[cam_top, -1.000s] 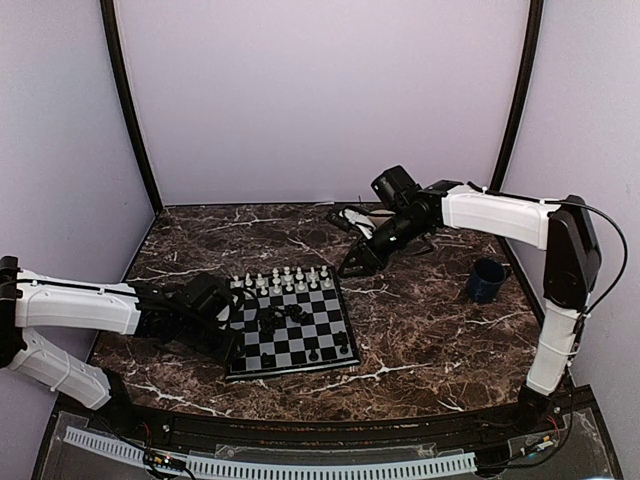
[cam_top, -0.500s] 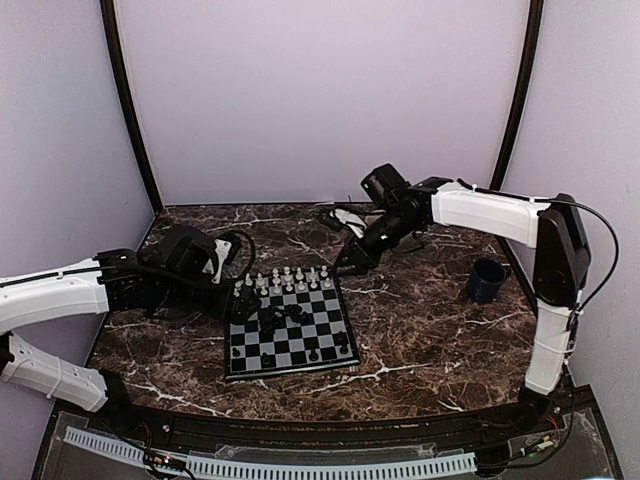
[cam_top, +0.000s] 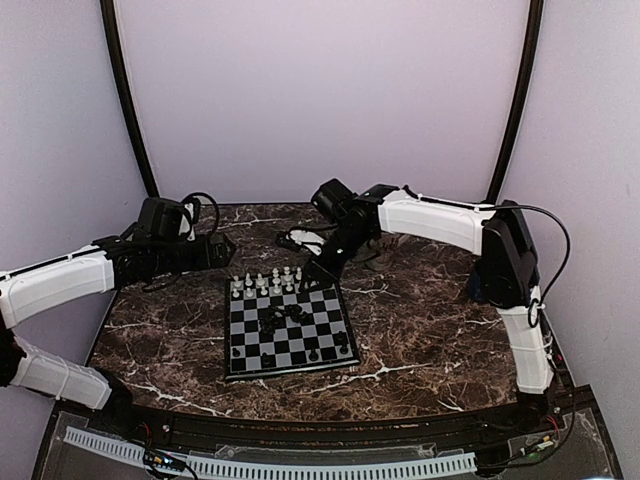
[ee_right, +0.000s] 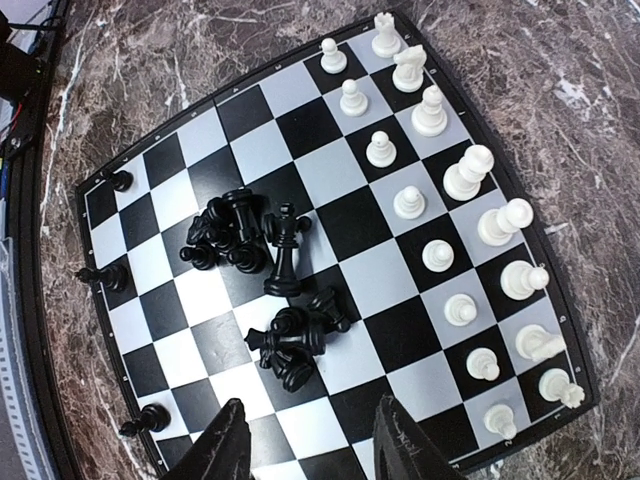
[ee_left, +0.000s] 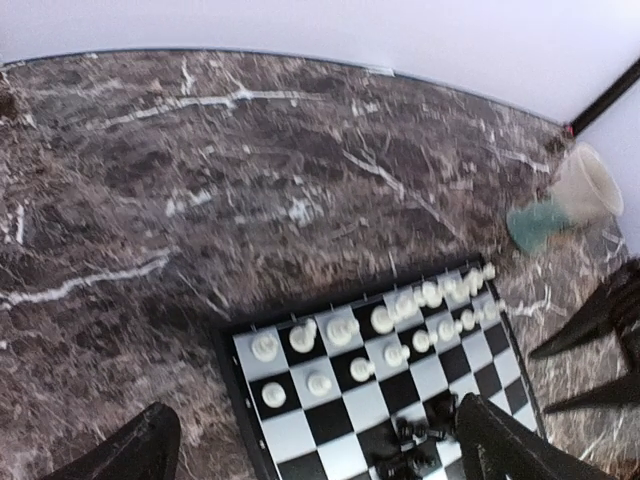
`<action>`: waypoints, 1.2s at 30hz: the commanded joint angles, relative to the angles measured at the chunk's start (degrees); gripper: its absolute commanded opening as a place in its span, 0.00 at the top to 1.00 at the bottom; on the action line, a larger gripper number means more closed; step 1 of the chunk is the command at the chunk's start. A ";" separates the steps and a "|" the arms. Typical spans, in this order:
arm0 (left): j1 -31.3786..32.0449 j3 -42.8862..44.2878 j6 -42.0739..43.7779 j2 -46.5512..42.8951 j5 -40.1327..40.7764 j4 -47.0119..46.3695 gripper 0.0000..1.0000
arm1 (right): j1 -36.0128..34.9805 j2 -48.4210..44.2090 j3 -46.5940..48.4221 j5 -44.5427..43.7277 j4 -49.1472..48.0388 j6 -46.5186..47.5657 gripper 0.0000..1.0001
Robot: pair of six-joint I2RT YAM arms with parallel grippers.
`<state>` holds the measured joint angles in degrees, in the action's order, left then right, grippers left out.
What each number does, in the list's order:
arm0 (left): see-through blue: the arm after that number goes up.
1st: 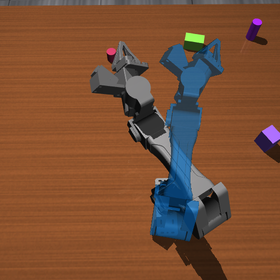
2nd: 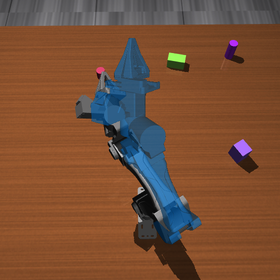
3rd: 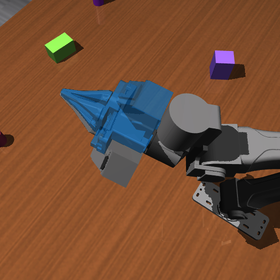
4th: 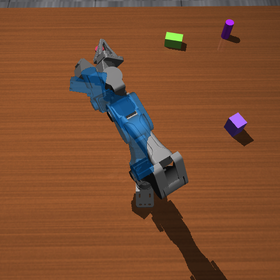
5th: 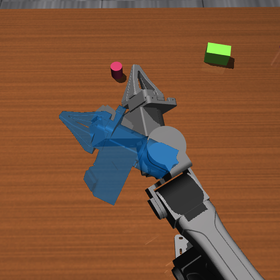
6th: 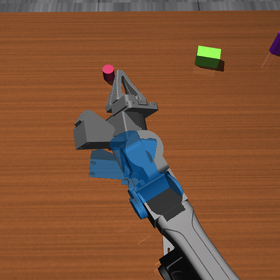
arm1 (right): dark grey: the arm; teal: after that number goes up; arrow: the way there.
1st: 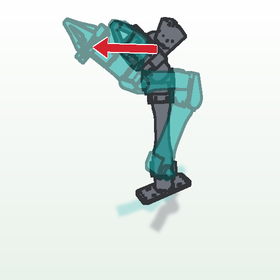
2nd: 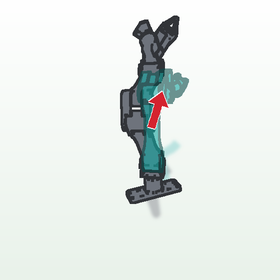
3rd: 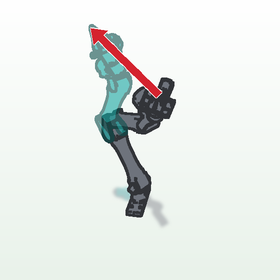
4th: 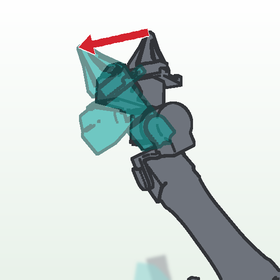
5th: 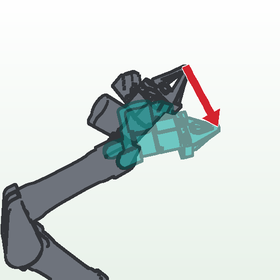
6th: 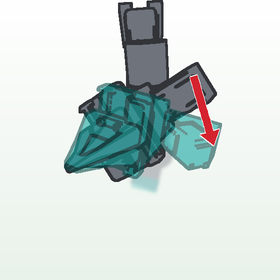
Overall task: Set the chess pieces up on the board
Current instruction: Pick up the queen from the chessboard.
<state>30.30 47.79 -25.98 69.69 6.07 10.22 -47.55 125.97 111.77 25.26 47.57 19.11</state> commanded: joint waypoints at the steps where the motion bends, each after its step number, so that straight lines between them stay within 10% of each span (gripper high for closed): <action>1: -2.66 1.54 -4.37 -1.73 -6.97 -12.18 0.01 | -1.95 3.59 4.56 -1.94 3.71 0.94 0.57; 8: -3.38 10.12 -6.10 3.83 -11.08 -3.78 0.01 | -5.56 8.20 9.03 -5.71 5.60 2.97 0.57; 15: -3.41 -0.89 -8.77 -2.35 -15.46 -16.48 0.08 | -7.49 11.69 12.17 -8.48 5.44 3.16 0.61; 36: -3.41 -1.30 -12.27 -0.70 -17.12 -13.12 0.13 | -9.81 17.39 16.85 -14.02 5.46 2.65 0.64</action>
<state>27.16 46.76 -37.45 69.10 -10.17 -2.00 -56.25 141.56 126.80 12.25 52.77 22.00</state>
